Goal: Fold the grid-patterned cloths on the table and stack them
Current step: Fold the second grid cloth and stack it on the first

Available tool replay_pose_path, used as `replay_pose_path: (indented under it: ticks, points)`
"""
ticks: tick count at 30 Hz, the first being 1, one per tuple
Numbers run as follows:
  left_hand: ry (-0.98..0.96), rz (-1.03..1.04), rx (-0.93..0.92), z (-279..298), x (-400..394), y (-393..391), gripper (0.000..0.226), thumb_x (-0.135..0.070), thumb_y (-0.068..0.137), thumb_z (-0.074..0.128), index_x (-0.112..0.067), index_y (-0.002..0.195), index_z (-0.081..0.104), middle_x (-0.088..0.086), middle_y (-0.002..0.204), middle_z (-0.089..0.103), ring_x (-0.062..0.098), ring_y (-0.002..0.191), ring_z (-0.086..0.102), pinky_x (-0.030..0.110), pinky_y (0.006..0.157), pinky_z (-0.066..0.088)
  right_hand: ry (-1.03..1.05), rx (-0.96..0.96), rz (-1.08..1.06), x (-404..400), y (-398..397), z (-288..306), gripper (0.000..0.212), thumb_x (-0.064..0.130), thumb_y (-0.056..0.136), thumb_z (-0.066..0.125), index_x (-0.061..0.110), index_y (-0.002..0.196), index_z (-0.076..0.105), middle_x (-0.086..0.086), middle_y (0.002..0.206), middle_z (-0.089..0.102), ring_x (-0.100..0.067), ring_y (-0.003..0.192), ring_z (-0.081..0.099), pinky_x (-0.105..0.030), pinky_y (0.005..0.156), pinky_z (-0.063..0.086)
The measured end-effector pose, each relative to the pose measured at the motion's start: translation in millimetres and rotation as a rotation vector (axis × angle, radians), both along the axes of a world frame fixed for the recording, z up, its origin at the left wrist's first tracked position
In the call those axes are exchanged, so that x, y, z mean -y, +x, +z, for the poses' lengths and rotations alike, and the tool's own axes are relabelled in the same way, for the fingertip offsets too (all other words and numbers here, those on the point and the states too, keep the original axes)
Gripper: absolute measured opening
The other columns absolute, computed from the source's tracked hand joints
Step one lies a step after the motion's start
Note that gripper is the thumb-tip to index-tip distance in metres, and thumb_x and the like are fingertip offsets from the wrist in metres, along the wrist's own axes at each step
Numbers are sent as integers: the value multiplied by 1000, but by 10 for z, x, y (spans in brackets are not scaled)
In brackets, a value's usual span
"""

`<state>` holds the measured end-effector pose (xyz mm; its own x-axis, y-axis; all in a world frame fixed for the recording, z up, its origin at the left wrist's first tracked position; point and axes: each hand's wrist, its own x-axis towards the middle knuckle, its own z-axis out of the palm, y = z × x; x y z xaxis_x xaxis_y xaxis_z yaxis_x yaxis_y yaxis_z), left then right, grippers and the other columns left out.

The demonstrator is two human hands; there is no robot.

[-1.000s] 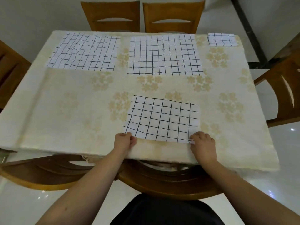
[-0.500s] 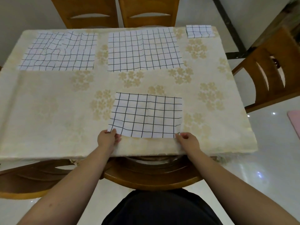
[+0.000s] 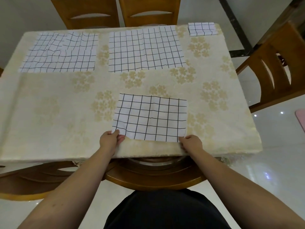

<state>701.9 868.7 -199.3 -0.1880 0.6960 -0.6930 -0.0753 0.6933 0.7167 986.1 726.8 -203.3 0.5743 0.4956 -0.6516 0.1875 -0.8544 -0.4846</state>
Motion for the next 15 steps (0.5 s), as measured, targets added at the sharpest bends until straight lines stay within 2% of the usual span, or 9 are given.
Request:
replay_pose_path:
  ticks: [3, 6, 8, 10, 12, 15]
  points:
    - [18, 1, 8, 4, 4, -7, 47, -5, 93, 61, 0, 135, 42, 18, 80, 60, 21, 67, 64, 25, 60, 60, 3, 51, -6, -4, -16, 61, 12, 24, 85, 63, 14, 80, 64, -6, 82, 71, -24, 81, 65, -29, 72, 48]
    - [29, 22, 16, 10, -33, -48, 46, -5, 93, 60, -1, 135, 41, 18, 81, 60, 21, 68, 64, 25, 58, 60, 104, 10, 8, 25, 26, 103, 20, 16, 91, 59, 10, 71, 61, -3, 69, 68, -18, 70, 66, -28, 60, 45]
    - [21, 34, 24, 7, -64, -89, 47, -5, 93, 61, -2, 136, 40, 19, 84, 61, 21, 69, 65, 26, 60, 60, 212, -117, -10, 75, 92, 123, 27, 15, 95, 57, -1, 74, 60, -9, 70, 70, -13, 74, 72, -28, 67, 48]
    - [14, 47, 44, 3, -88, -119, 49, -5, 93, 61, -1, 136, 39, 20, 84, 62, 22, 69, 65, 29, 64, 61, 280, -208, -25, 135, 175, 146, 27, 16, 96, 57, -8, 88, 64, -12, 83, 74, -10, 82, 72, -30, 78, 52]
    - [7, 57, 71, -3, -106, -124, 51, -4, 93, 61, 0, 138, 37, 19, 82, 61, 22, 68, 64, 32, 67, 61, 317, -329, -71, 160, 242, 163, 22, 15, 97, 56, -5, 96, 65, -10, 93, 73, -13, 94, 71, -32, 86, 53]
    - [-16, 83, 127, 3, -132, -115, 50, -3, 93, 60, 4, 138, 38, 17, 77, 58, 20, 67, 60, 34, 66, 61, 335, -519, -141, 126, 287, 198, 16, 12, 99, 50, 2, 93, 61, -5, 95, 67, -18, 106, 67, -32, 93, 52]
